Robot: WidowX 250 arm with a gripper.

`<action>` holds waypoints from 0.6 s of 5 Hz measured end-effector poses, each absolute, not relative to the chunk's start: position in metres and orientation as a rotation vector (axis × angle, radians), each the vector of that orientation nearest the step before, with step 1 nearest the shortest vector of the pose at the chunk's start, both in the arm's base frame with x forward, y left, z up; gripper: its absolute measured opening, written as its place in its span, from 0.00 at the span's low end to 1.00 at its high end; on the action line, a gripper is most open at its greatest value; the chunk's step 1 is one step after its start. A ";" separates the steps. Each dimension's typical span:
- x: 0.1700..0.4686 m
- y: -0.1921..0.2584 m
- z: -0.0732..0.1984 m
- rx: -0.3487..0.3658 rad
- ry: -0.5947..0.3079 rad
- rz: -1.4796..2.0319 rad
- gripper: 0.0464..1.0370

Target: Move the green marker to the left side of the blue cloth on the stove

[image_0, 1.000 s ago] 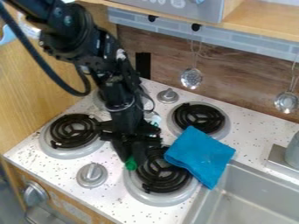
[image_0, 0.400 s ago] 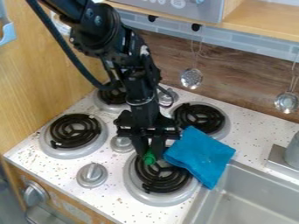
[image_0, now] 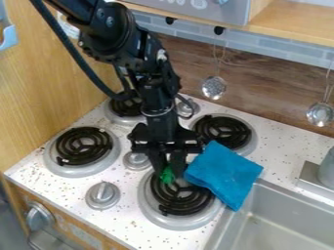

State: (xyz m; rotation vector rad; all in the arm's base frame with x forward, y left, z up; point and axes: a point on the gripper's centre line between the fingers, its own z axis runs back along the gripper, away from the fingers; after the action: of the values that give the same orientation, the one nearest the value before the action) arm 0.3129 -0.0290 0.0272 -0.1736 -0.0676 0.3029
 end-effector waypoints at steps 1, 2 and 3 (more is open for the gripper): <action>0.315 -0.029 0.025 -0.173 -0.054 0.313 0.30; 0.358 -0.032 -0.015 -0.214 -0.039 0.310 0.30; 0.390 0.003 -0.012 -0.233 -0.034 0.336 0.34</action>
State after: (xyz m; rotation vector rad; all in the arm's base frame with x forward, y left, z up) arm 0.3904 0.0035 -0.0117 -0.2332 -0.0341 0.3364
